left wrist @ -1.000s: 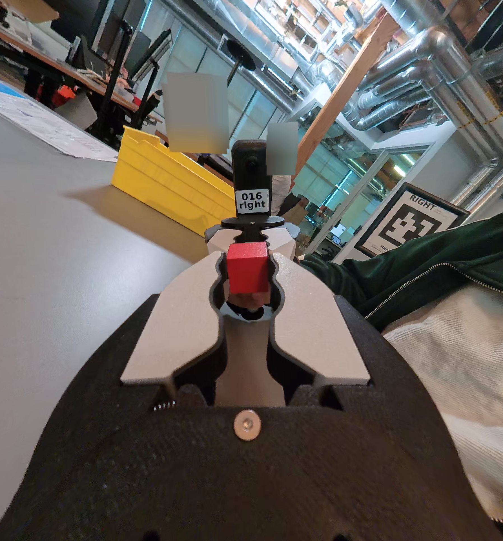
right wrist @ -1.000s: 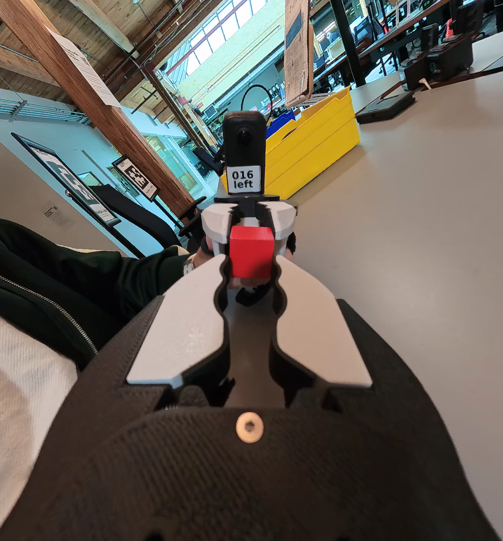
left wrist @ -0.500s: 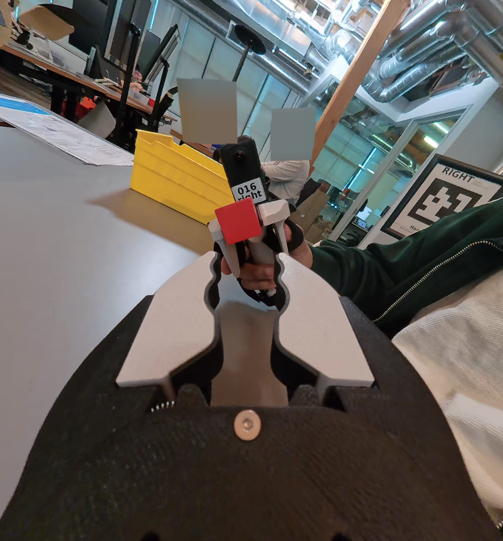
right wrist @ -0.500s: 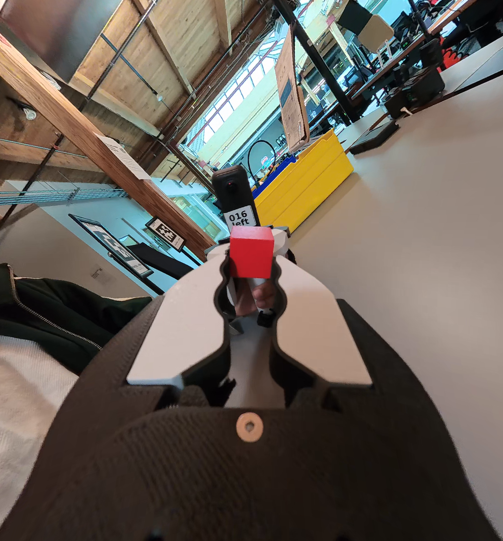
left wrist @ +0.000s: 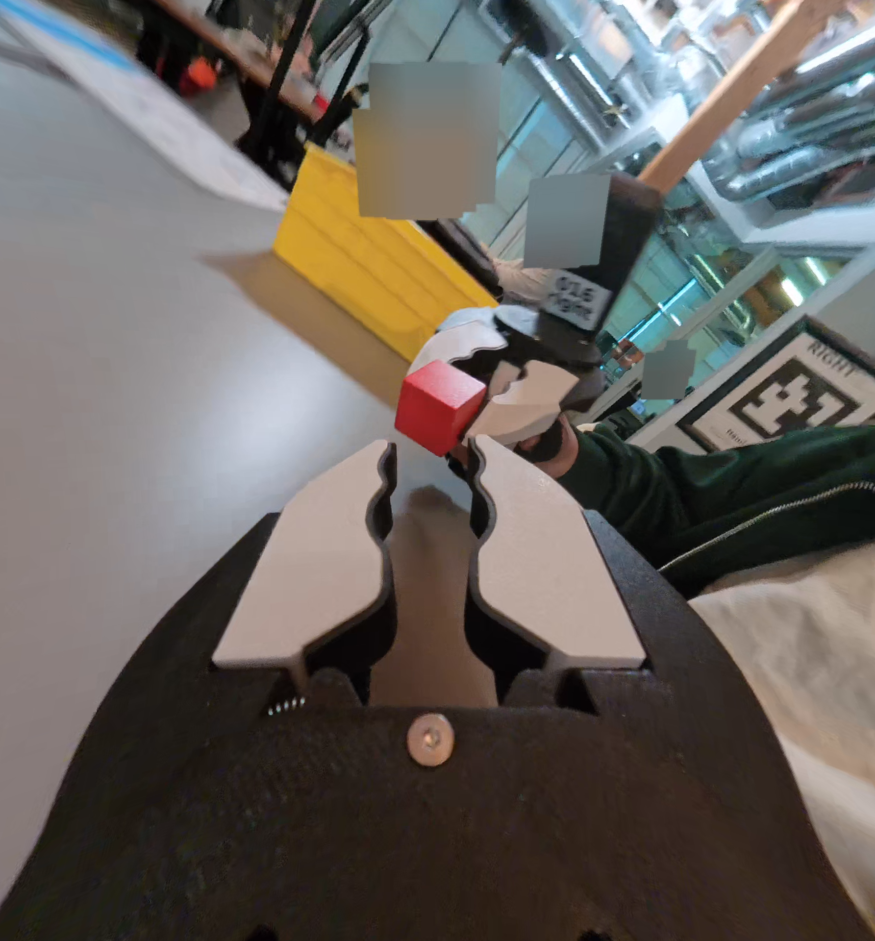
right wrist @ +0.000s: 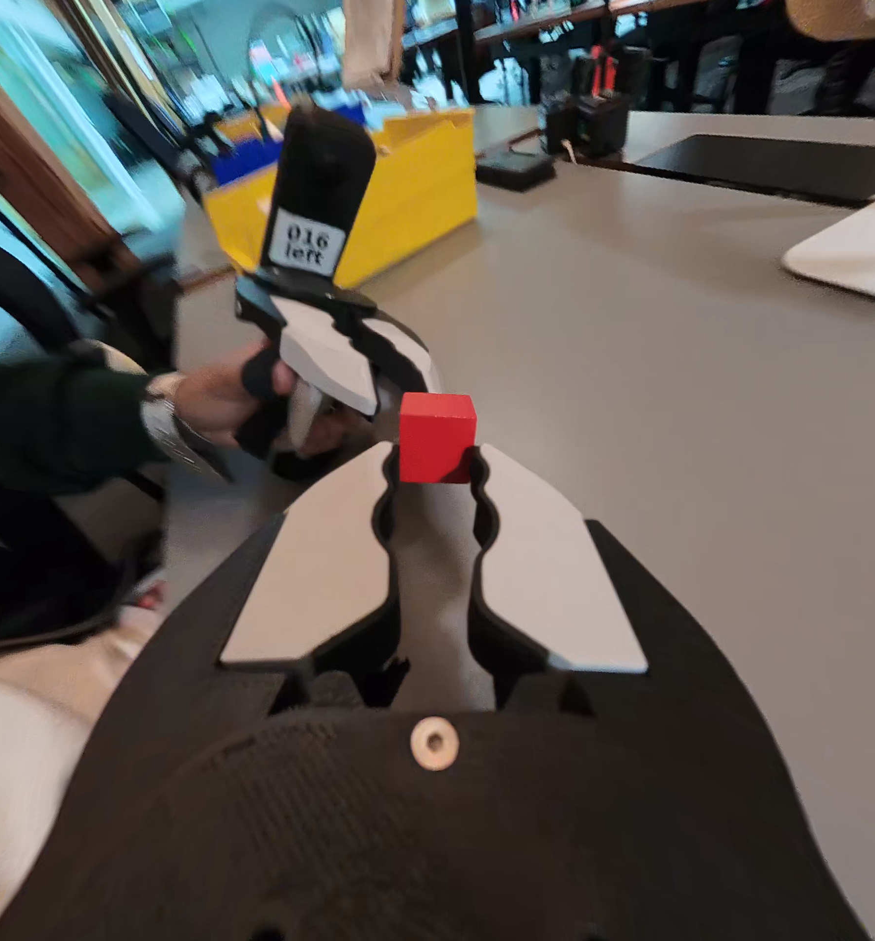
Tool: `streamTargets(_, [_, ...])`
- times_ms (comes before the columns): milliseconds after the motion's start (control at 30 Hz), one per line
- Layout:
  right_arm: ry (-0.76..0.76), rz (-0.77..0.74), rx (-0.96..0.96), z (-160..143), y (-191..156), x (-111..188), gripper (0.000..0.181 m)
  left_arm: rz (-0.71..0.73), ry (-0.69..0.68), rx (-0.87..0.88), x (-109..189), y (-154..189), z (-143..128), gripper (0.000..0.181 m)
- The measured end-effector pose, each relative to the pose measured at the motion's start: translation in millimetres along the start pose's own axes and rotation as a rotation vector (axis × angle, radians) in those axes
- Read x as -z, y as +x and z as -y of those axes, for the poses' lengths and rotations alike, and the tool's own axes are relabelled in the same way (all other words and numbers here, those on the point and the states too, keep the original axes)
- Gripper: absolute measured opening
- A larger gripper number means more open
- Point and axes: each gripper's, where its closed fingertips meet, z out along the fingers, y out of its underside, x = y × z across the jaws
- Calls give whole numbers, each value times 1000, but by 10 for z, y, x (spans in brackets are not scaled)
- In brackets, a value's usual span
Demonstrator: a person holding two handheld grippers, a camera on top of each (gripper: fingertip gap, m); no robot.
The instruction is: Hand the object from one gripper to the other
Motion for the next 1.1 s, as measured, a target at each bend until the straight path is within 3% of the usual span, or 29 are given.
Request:
streamTargets(167, [-200, -161, 304, -205, 30, -87, 27, 10, -49, 226, -13, -147, -121, 39])
streamTargets(333, [-396, -332, 606, -372, 80, -136, 27, 88, -154, 181, -64, -168, -271, 41])
streamTargets(533, [-521, -487, 798, -412, 96, -145, 27, 205, -277, 81, -137, -199, -446, 38])
streamTargets(833, [-569, -567, 923, -381, 77, -131, 27, 235, -297, 47, -126, -209, -457, 29])
streamTargets(1000, [-518, -581, 945, -309, 69, -130, 28, 222, -268, 33, -119, -177, -390, 29])
streamTargets(1100, [-439, -513, 763, -342, 99, -157, 52, 186, -193, 52, -88, -145, -269, 29])
